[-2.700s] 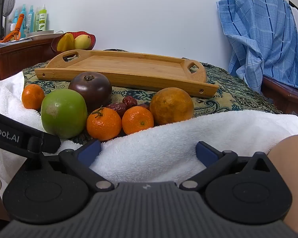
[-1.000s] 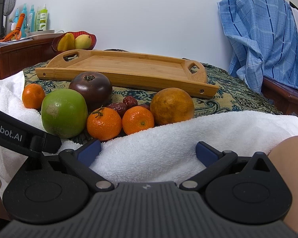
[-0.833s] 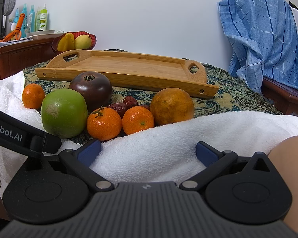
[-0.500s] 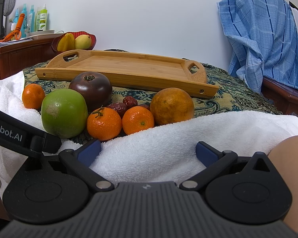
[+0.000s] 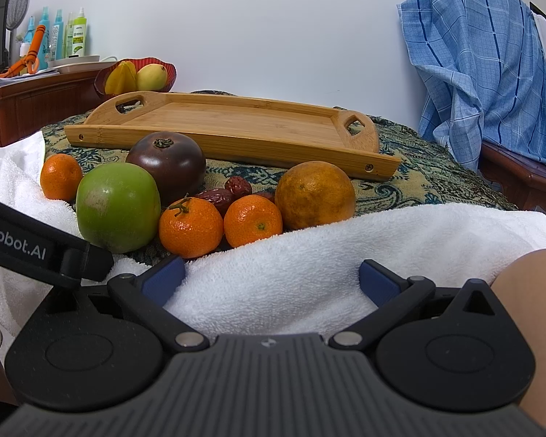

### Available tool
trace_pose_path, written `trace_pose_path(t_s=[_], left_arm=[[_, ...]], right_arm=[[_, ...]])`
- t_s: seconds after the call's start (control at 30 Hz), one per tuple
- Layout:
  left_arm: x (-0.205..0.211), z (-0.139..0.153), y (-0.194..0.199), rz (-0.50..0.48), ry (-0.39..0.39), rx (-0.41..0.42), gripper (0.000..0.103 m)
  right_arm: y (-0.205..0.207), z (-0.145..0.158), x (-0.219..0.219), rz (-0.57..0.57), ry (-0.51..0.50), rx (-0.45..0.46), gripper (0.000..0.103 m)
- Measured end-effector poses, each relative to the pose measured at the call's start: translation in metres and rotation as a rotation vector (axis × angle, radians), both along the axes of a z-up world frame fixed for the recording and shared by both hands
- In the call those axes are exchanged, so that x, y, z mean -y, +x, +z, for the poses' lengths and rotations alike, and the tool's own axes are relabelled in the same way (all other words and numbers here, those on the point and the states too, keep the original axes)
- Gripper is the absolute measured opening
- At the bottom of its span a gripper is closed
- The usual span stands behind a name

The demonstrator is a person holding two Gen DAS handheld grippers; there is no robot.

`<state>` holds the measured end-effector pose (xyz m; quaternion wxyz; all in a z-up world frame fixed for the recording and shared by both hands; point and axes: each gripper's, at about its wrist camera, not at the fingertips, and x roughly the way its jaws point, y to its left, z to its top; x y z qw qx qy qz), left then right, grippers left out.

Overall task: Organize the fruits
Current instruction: 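Grasp the green apple with the left tool while the right tool grasps the large orange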

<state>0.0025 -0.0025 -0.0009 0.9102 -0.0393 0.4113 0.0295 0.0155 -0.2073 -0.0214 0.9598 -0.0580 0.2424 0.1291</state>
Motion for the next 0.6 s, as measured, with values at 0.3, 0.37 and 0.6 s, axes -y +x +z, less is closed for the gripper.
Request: trace_pose_path(t_s=[0.3,0.37,0.6], left_arm=[[-0.004,0.006,-0.009,0.014,-0.042,0.039,0.103],[-0.004,0.009,-0.011,0.014,-0.056,0.05,0.103],[-0.007,0.03,-0.02,-0.013,-0.102,0.154,0.103]], right_arm=[[0.003,0.0,0.003,-0.004,0.023,-0.011,0.103],[0.002,-0.001,0.003,-0.011,0.022,-0.003,0.103],[0.003,0.016,0.012,0.006,0.034,-0.018,0.103]])
